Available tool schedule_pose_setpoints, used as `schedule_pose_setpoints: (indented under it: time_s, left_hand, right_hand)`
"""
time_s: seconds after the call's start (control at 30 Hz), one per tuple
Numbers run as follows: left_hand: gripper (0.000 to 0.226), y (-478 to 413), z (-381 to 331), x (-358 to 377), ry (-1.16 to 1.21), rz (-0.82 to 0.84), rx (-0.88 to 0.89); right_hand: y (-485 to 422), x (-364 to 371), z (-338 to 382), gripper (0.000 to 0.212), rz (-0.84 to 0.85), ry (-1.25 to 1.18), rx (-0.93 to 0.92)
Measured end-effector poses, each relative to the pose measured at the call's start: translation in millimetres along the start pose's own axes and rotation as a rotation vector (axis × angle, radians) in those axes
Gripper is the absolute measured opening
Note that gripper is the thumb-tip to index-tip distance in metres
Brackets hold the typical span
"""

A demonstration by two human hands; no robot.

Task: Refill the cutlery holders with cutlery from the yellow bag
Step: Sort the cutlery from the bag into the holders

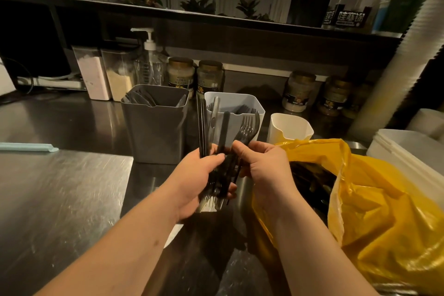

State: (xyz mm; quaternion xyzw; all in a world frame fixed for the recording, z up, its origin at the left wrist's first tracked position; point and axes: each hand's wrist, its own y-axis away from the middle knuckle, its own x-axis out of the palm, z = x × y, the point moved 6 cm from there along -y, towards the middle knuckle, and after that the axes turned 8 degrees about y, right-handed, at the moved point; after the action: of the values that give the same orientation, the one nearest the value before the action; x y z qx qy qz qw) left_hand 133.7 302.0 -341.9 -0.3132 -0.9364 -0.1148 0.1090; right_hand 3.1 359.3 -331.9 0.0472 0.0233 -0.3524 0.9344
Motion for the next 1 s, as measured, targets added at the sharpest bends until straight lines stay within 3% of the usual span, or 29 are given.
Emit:
schedule_pose_setpoints:
  time_s: [0.13,0.4,0.57,0.67,0.87,1.0]
  left_hand:
    - [0.022,-5,-1,-8,-0.016,-0.033,0.003]
    - [0.025,-3,-15,-17,0.232,-0.047,0.013]
    - [0.027,0,-17,-17,0.290,-0.044,-0.036]
    - [0.026,0,-16,-14,0.340,-0.024,-0.047]
    - [0.028,1,-17,-14,0.258,0.030,-0.031]
    - [0.023,1,-17,-13,0.240,0.062,-0.034]
  right_hand:
    - [2,-14,16,0.006,-0.113,-0.052,-0.098]
    - [8,-35,50,0.007,-0.161,-0.204,-0.154]
    - [-7,-45,130,0.007,-0.199,-0.338,-0.457]
    - [-35,-29,155,0.013,-0.226,-0.126,-0.506]
    - [-90,6,117,0.023,-0.065,0.529,-0.285]
    - [-88,5,112,0.085,-0.062,0.689,-0.291]
